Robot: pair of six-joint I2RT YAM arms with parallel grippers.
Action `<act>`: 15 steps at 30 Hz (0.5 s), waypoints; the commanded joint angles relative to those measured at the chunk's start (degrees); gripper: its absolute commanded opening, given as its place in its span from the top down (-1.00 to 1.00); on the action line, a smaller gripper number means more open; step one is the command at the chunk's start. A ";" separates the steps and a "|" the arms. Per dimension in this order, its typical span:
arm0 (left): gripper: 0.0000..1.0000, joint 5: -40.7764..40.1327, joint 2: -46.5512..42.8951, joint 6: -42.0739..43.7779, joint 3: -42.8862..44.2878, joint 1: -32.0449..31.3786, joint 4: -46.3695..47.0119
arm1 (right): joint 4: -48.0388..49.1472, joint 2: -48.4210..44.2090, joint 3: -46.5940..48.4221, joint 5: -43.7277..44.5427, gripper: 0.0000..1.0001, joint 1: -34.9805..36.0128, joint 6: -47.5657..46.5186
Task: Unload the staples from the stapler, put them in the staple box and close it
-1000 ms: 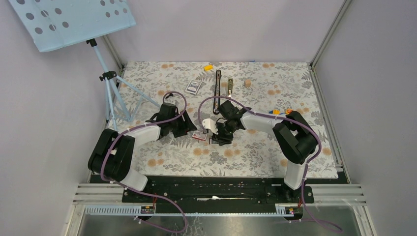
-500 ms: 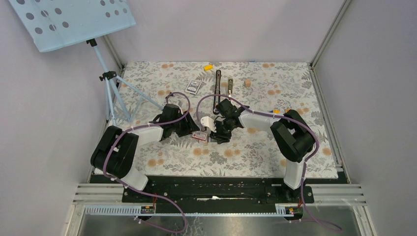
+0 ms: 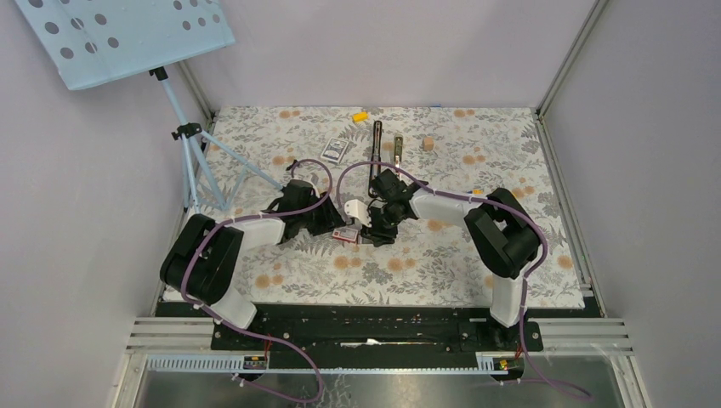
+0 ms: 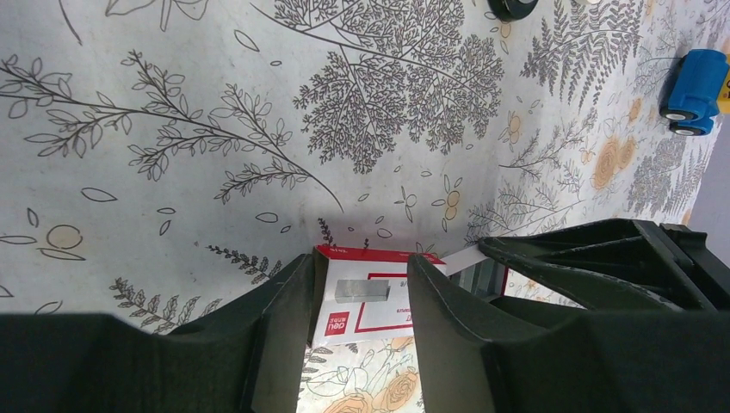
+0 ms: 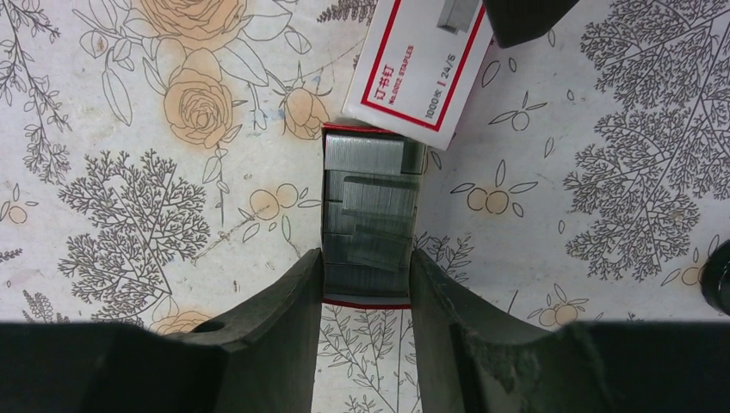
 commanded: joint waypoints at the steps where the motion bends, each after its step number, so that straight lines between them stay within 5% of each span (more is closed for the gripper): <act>1: 0.04 -2.28 2.18 1.90 -0.02 -0.87 -3.48 | -1.08 1.06 2.73 0.13 0.14 0.80 0.62; 15: 0.11 -4.95 2.54 3.32 1.15 -1.94 -6.14 | -0.54 1.51 4.22 2.79 0.17 0.87 4.45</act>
